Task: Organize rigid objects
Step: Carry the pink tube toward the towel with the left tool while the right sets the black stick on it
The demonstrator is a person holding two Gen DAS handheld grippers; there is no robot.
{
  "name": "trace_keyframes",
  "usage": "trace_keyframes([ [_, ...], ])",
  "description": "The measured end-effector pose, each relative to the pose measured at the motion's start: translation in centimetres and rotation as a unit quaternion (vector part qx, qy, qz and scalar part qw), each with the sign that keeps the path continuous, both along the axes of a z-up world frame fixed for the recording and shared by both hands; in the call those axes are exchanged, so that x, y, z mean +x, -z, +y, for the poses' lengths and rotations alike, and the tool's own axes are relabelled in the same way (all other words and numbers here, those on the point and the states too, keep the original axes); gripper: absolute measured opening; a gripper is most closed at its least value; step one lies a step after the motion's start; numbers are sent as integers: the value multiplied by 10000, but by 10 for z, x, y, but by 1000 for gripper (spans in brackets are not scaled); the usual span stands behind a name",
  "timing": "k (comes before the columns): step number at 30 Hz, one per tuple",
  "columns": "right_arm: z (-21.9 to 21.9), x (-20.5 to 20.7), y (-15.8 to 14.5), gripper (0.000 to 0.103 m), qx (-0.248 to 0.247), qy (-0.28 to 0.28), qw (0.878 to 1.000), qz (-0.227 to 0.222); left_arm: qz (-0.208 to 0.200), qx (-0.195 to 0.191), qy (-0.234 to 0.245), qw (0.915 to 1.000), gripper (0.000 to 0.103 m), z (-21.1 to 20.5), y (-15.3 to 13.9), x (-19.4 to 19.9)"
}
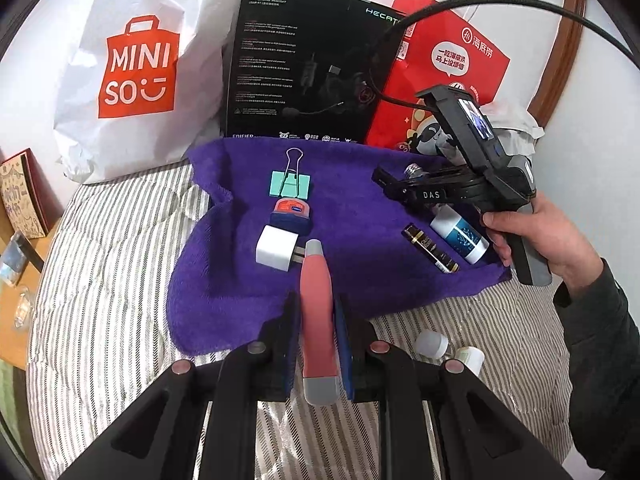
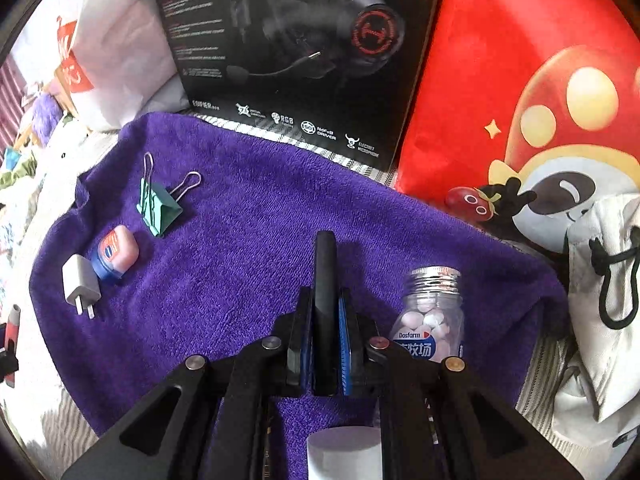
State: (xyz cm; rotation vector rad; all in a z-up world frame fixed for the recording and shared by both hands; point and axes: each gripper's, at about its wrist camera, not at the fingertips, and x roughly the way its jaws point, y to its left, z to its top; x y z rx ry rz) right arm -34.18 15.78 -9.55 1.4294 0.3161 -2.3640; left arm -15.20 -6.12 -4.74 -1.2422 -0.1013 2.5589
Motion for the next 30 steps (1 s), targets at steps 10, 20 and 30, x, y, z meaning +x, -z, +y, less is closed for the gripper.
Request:
trace_keyframes([
  [10, 3, 2, -1, 14, 97, -192, 9997, -126, 27, 38, -145, 9999, 17, -17, -6, 9],
  [20, 6, 13, -10, 39, 152, -241, 9994, -207, 76, 51, -143, 9999, 17, -17, -12, 15],
  [30, 10, 45, -67, 70, -19, -80, 9989, 472, 77, -72, 4, 9999, 17, -1, -13, -4],
])
